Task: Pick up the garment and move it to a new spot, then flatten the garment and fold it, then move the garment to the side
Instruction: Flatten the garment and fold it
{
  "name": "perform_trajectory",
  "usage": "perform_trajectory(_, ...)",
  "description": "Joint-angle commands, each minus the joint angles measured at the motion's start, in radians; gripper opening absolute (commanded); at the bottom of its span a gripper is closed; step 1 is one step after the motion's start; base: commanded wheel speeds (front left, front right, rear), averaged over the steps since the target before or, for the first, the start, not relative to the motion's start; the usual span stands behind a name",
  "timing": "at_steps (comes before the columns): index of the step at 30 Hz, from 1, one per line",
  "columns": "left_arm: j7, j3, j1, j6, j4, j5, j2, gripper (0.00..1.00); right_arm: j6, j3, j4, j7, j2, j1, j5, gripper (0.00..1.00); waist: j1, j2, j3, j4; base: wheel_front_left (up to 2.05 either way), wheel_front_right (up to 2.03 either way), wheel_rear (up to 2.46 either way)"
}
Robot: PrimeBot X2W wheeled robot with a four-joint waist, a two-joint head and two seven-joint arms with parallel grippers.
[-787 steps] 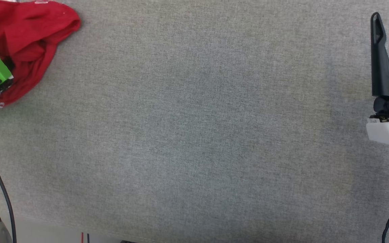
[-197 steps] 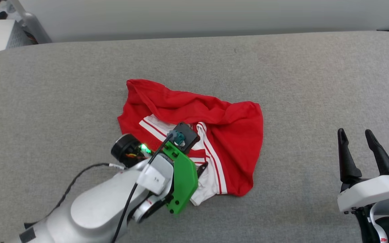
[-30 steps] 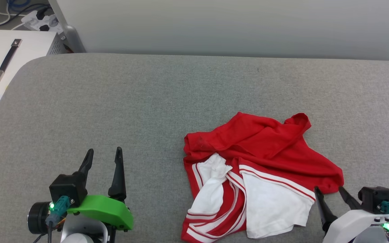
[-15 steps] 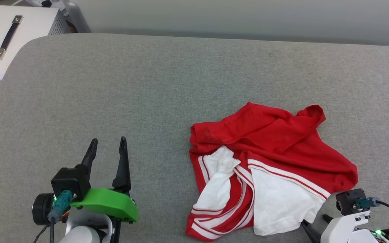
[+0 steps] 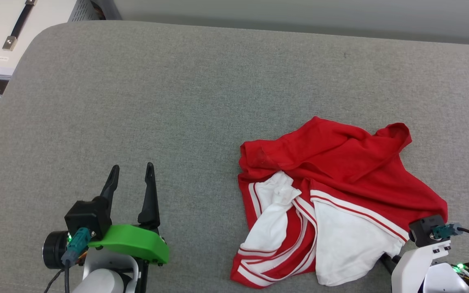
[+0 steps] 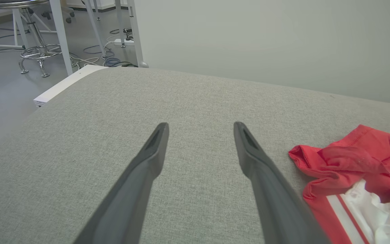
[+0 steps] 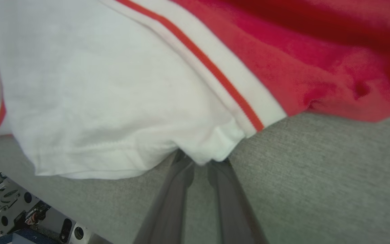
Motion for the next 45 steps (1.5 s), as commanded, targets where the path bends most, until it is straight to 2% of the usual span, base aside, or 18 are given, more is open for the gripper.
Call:
perform_trajectory(1,-0.007,0.001,-0.014,-0.006,0.003,0.000,-0.007,1.00,0.001,0.031,0.038,0.005,0.021,0.009,0.011,0.00,0.0000,0.0000,-0.004,-0.003,0.00,0.00,0.00)
perform_trajectory(6,-0.009,0.001,-0.007,-0.005,0.005,-0.001,-0.004,1.00,0.001,-0.010,0.004,-0.021,0.019,0.010,0.003,0.00,0.0000,0.0000,-0.020,-0.012,0.00,0.00,0.00)
perform_trajectory(14,-0.010,0.009,0.008,0.003,-0.005,-0.003,0.010,1.00,0.001,-0.144,-0.114,-0.029,0.014,0.049,-0.026,0.00,0.0000,0.0000,-0.044,-0.034,0.00,0.00,0.00)
perform_trajectory(19,-0.006,0.009,0.015,0.010,-0.016,-0.001,0.017,1.00,0.001,-0.245,-0.138,-0.020,0.020,0.062,-0.045,0.00,0.0000,0.0000,-0.049,-0.049,0.00,0.00,0.00)
perform_trajectory(27,-0.002,0.007,0.014,0.012,-0.022,-0.001,0.023,1.00,0.001,-0.461,-0.035,-0.017,-0.018,0.028,-0.073,0.00,0.0000,0.0000,-0.046,-0.058,0.00,0.00,0.00)
perform_trajectory(30,0.000,0.006,0.011,0.013,-0.021,0.000,0.025,1.00,0.001,-0.483,0.015,-0.026,-0.025,0.012,-0.073,0.00,0.0000,0.0000,-0.041,-0.057,0.00,0.00,0.00)
perform_trajectory(35,0.003,-0.001,0.010,0.016,-0.022,0.001,0.022,1.00,0.001,-0.449,0.104,-0.082,-0.016,-0.012,-0.060,0.00,0.0000,0.0000,-0.034,-0.050,0.00,0.00,0.00)
perform_trajectory(36,0.003,-0.001,0.009,0.015,-0.021,0.001,0.022,1.00,0.001,-0.444,0.122,-0.105,-0.013,-0.018,-0.061,0.10,0.0000,0.0000,-0.033,-0.049,0.00,0.00,0.00)
perform_trajectory(37,0.003,-0.002,0.008,0.015,-0.020,0.001,0.021,1.00,0.001,-0.441,0.138,-0.120,-0.009,-0.022,-0.061,0.46,0.0000,0.0000,-0.033,-0.048,0.00,0.00,0.00)
perform_trajectory(38,0.003,-0.004,0.008,0.015,-0.020,0.001,0.021,1.00,0.001,-0.439,0.154,-0.140,-0.007,-0.027,-0.061,0.98,0.0000,0.0000,-0.034,-0.047,0.00,0.00,0.00)
perform_trajectory(39,0.004,-0.005,0.008,0.016,-0.020,0.001,0.021,1.00,0.001,-0.440,0.162,-0.163,-0.006,-0.031,-0.064,1.00,0.0000,0.0000,-0.035,-0.046,0.00,0.00,0.00)
perform_trajectory(45,0.006,-0.003,0.018,0.021,-0.014,-0.005,0.024,1.00,0.001,-0.509,0.186,-0.341,0.027,-0.055,-0.113,1.00,0.0000,0.0000,-0.057,-0.050,0.00,0.00,0.00)
